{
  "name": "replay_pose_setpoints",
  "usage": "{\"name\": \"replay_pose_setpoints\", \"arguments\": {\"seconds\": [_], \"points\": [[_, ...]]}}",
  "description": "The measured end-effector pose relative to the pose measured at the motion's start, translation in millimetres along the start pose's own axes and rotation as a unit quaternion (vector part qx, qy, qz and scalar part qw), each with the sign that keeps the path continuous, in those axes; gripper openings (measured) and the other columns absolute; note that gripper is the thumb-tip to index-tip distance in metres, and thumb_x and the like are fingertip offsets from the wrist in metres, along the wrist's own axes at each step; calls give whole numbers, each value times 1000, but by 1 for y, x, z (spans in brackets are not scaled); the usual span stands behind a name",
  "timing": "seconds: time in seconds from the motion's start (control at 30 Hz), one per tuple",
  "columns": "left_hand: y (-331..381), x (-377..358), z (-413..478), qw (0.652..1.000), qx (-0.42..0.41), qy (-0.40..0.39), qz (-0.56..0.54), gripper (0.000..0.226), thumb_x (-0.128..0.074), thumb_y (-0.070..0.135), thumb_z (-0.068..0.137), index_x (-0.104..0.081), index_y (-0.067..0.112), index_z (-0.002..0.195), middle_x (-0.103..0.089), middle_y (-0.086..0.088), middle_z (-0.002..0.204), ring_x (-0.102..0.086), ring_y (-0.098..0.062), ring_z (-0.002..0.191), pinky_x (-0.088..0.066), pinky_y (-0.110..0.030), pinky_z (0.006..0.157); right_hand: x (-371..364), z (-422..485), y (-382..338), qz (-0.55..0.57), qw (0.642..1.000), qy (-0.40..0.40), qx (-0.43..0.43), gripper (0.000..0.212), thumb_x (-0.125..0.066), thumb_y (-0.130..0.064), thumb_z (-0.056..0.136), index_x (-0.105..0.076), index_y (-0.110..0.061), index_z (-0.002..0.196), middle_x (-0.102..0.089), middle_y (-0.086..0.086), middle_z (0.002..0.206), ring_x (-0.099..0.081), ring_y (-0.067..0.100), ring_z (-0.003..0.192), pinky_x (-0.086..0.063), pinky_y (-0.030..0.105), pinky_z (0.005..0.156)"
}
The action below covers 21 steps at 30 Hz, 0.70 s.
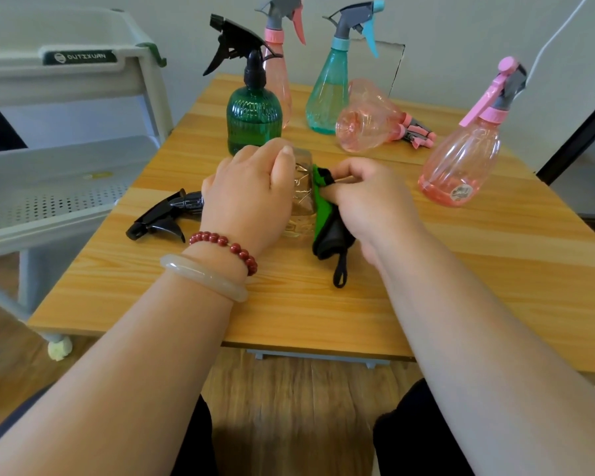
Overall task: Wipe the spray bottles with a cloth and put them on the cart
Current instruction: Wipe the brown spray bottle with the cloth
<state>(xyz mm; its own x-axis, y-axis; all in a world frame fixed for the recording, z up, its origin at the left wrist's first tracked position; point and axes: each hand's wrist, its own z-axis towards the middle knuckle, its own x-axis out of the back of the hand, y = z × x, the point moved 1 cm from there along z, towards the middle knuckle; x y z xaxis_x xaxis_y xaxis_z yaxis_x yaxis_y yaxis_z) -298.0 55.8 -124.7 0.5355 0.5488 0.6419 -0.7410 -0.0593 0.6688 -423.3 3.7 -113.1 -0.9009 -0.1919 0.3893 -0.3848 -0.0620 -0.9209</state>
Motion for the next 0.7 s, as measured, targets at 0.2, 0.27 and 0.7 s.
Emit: {"name": "replay_pose_setpoints", "arguments": {"seconds": [0.2, 0.27, 0.7], "points": [[1, 1, 0, 1000, 7, -4, 3, 37, -23, 33, 106, -58, 29, 119, -43, 15, 83, -44, -19, 97, -26, -37, 86, 8, 12, 4, -144, 989, -39, -23, 25, -66, -7, 86, -61, -26, 70, -64, -1, 77, -63, 23, 74, -51, 26, 61], [1, 0, 0, 1000, 5, -5, -1, 37, -23, 32, 106, -58, 28, 118, -44, 15, 83, -45, -19, 97, -27, -37, 86, 4, 18, -2, -82, 996, -15, -17, 24, -67, -6, 86, -61, -27, 74, -66, 0, 83, -66, 24, 79, -56, 31, 65], [2, 1, -1, 1000, 11, -3, -2, 38, -24, 32, 107, -57, 28, 126, -49, 7, 103, -40, -15, 101, -26, -37, 89, -5, 35, -29, -36, 997, 13, 60, 31, -59, -3, 90, -64, -31, 79, -68, -6, 90, -65, 14, 83, -55, 29, 70]]}}
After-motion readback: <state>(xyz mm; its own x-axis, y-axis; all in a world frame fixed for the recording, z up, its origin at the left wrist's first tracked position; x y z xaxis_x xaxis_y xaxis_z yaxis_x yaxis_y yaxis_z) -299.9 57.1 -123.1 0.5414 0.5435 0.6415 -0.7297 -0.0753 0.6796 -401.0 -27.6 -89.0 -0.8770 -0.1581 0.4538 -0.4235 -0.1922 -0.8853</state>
